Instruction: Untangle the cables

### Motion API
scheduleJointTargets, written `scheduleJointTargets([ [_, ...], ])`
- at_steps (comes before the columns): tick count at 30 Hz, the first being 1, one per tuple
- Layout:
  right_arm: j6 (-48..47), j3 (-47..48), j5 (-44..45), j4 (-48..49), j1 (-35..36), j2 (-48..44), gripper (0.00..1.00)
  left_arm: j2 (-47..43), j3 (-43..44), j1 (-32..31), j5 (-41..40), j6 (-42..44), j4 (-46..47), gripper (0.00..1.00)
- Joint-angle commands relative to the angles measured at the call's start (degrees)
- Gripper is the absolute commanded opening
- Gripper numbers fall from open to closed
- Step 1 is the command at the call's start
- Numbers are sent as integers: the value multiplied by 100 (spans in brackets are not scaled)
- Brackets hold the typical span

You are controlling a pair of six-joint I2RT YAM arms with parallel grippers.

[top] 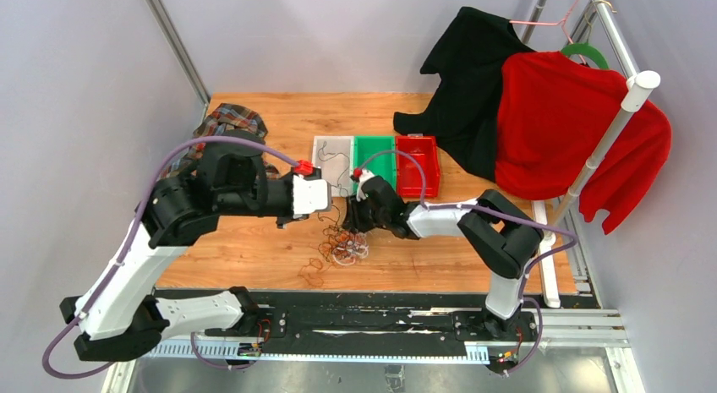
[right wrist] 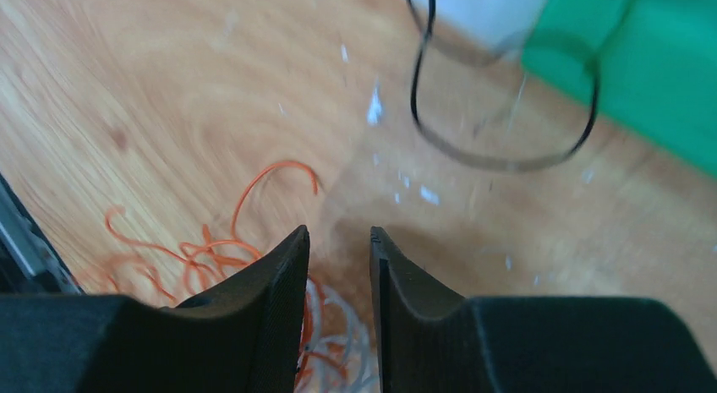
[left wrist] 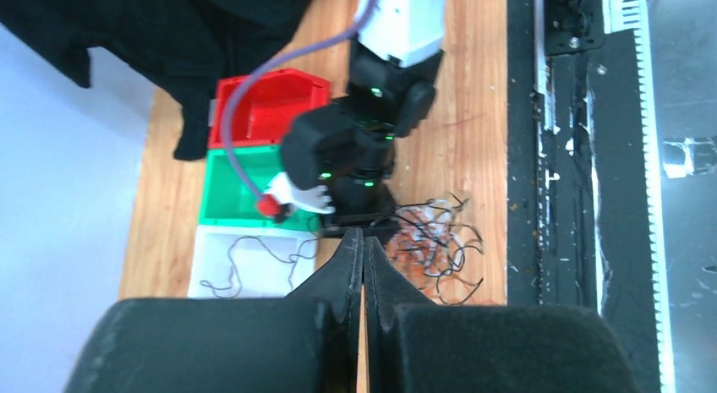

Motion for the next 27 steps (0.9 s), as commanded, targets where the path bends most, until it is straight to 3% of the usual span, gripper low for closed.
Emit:
scheduleJointTargets([
  [1, 211, -661, 319, 592, 143, -260, 32, -22, 265, -34, -407, 173, -10, 1],
  [5, 88, -986, 664, 420, 49, -978, 33, 105, 133, -34, -980, 297, 363, 1],
  [12, -734, -912, 1304, -524, 35, -3082, 47, 163, -246, -34, -1722, 382, 1268, 0],
  [18, -1049, -1281, 1234, -454, 50, -4423, 56, 244, -262, -34, -1981, 300, 1557, 1],
  [23, -1234, -1464, 919, 287, 333, -5054, 60, 338, -226, -34, -1978, 134, 1562, 0],
  [27, -1578, -1156, 900, 230, 709, -4881, 65, 385, -185, -34, -1994, 87, 1557, 0],
])
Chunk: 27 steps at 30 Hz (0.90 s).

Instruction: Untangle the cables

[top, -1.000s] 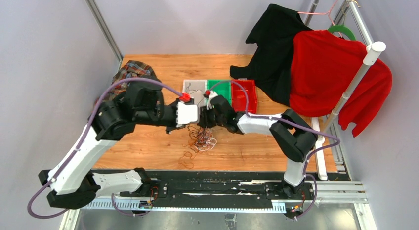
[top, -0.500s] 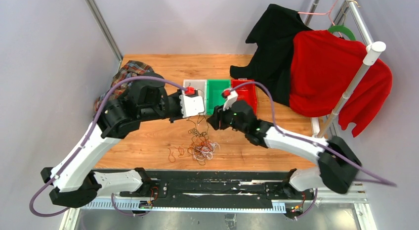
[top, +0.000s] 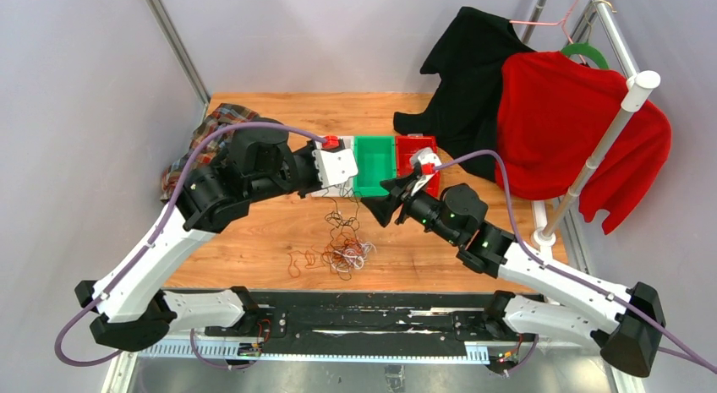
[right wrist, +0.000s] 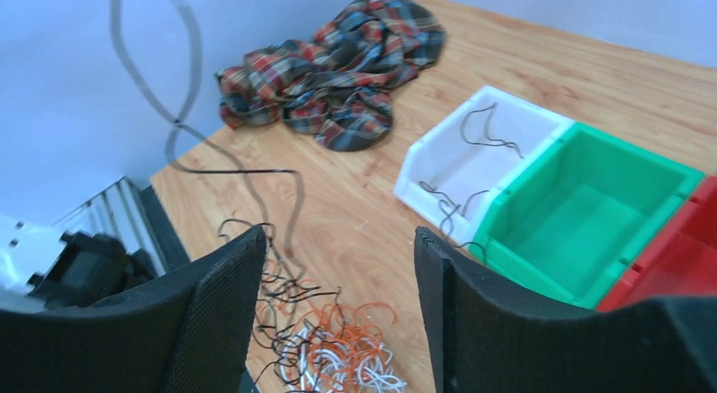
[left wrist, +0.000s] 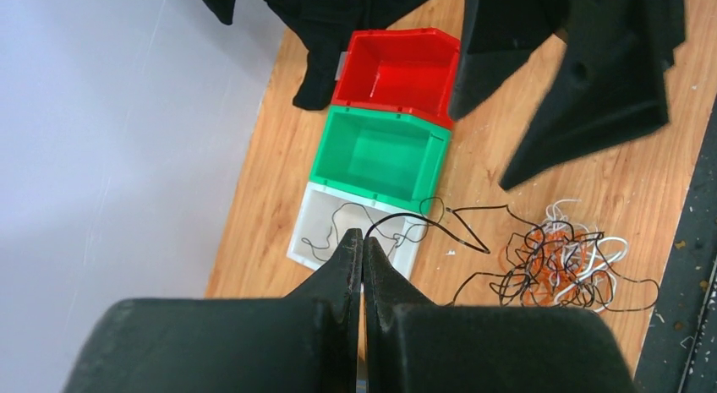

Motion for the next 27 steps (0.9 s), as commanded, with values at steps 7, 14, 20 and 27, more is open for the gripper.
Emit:
scheduleJointTargets([
  [7, -407, 556, 376, 267, 454, 944, 68, 61, 203, -34, 26, -178, 184, 0],
  [14, 44, 804, 576, 824, 559, 1994, 68, 79, 543, -34, 292, -293, 142, 0],
  [20, 505, 525, 681, 1697, 823, 2783, 66, 152, 1039, -34, 273, -244, 240, 0],
  [27, 733, 44, 936, 1852, 886, 3272, 59, 168, 1504, -34, -16, 13, 651, 0],
])
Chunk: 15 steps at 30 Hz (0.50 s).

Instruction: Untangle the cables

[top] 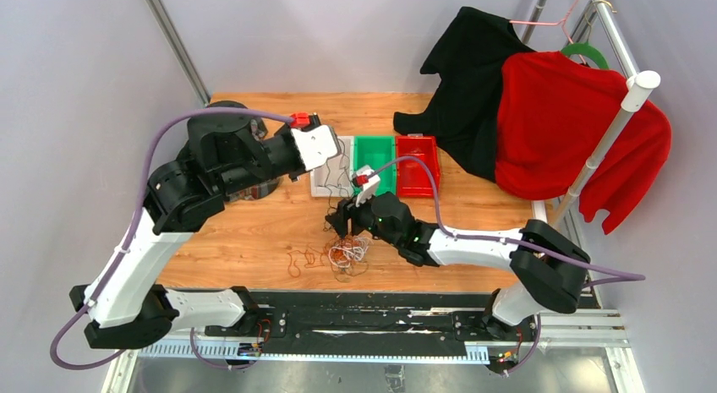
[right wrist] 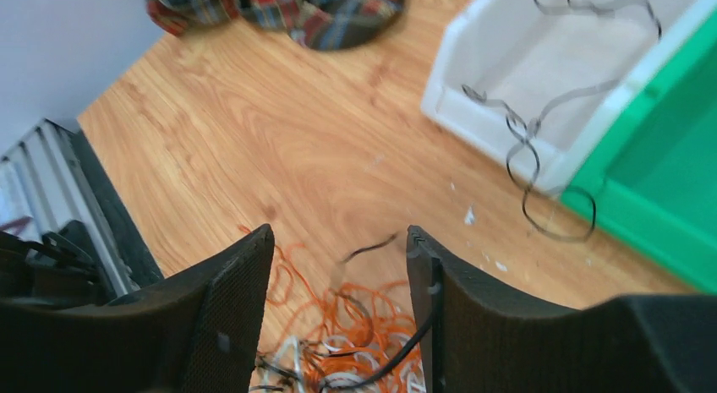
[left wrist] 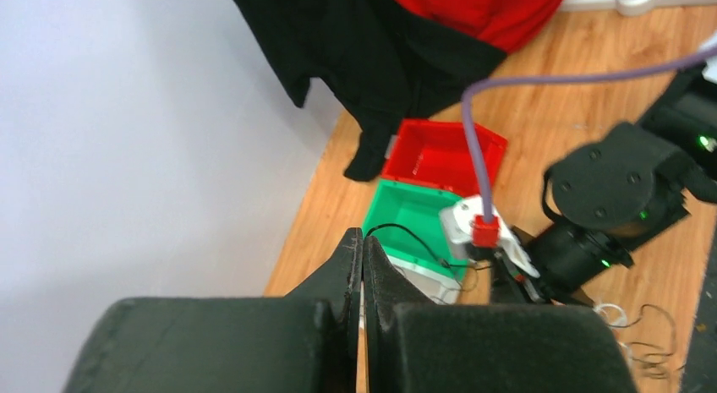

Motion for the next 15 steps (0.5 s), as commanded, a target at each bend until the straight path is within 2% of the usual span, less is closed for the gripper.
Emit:
scheduleJointTargets([
  [1, 309, -489, 387, 421, 68, 178, 57, 27, 471, -34, -260, 221, 610, 0],
  [6, 494, -967, 485, 555, 78, 352, 52, 64, 890, -34, -604, 518, 1050, 1],
  [15, 832, -1991, 777, 963, 203, 267, 49, 255, 1674, -34, -1053, 1497, 1681, 1],
])
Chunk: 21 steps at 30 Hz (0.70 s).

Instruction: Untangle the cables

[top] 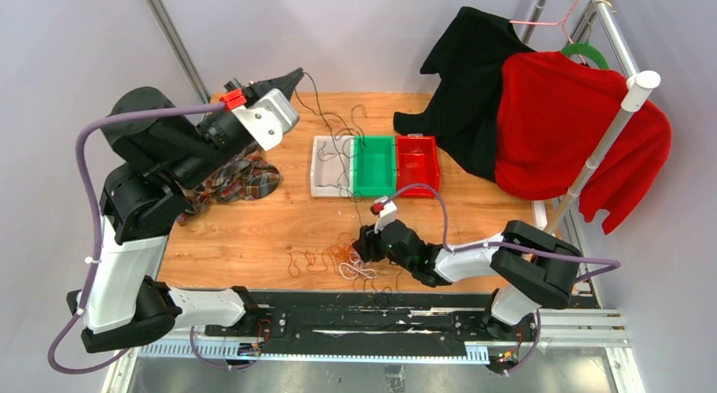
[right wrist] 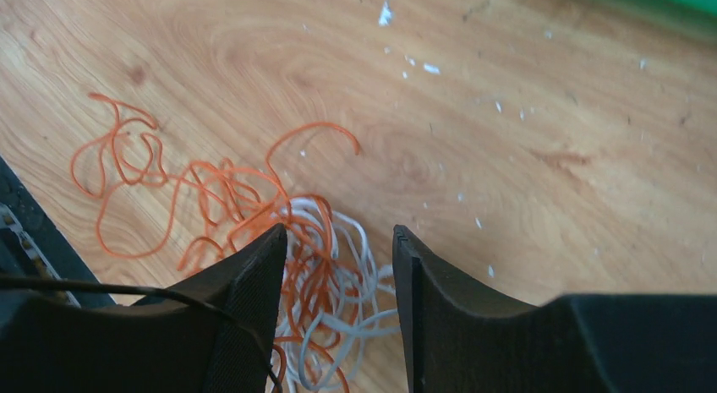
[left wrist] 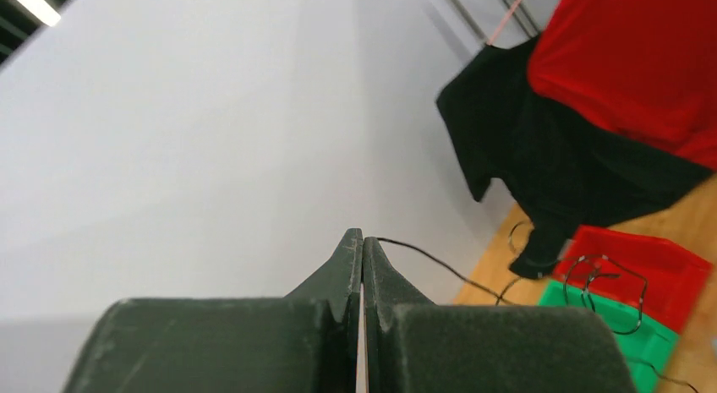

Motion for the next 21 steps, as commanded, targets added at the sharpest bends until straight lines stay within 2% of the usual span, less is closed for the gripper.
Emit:
scheduleJointTargets([
  [1, 247, -424, 358, 338, 155, -110, 49, 102, 385, -34, -339, 711, 693, 0],
  [11, 256, -739, 612, 192, 288, -420, 55, 870, 1537, -34, -1174, 1913, 2275, 1],
  [16, 263, -841, 674, 202, 315, -526, 56, 1249, 1947, -34, -1215, 2577, 3320, 1],
  [20, 280, -968, 717, 198, 330, -628, 57, 1500, 2411, -32, -1173, 2897, 3659, 0],
  [21, 285, -990, 720, 198, 326, -660, 56, 1514, 2471, -26, -1109, 2851, 3507, 1],
])
